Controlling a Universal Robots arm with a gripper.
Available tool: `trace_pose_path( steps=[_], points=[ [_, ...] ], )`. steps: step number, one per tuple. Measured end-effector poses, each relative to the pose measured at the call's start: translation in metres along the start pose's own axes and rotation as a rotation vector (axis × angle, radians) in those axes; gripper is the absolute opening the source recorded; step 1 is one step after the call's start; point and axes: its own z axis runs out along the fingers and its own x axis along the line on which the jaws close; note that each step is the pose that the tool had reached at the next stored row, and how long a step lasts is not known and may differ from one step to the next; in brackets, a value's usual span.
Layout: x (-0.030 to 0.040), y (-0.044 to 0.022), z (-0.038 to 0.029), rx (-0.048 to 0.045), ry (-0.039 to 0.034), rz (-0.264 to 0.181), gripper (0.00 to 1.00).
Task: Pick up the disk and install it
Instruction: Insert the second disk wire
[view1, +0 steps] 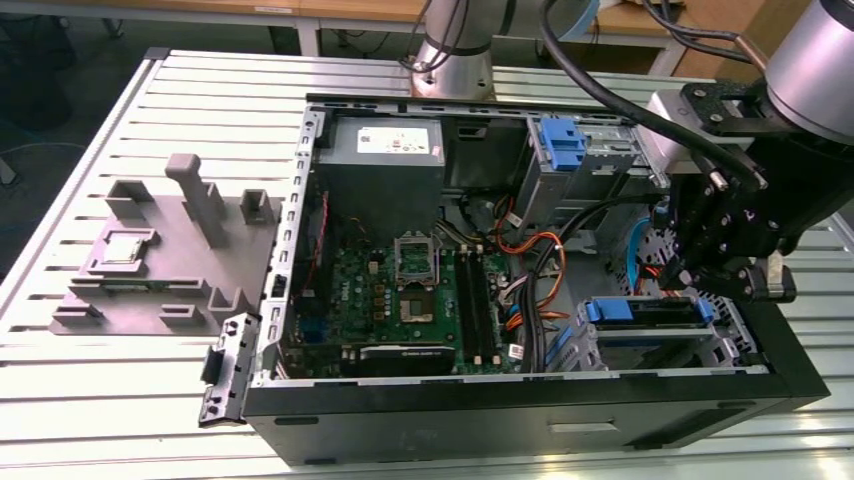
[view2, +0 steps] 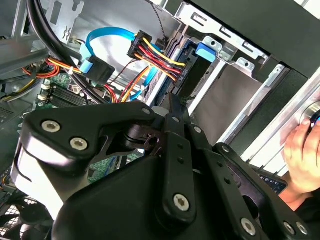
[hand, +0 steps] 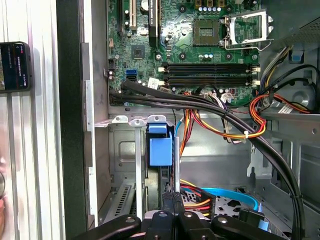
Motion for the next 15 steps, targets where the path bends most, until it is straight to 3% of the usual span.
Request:
trace_pose_path(
  steps=[9,15],
  points=[
    [-0.0030,-0.0002,-0.0054,-0.0132,0.0002,0.000,0.10],
    [-0.0141,0.0000,-0.0052,-0.0134,0.0004,0.000,0.10]
  ],
)
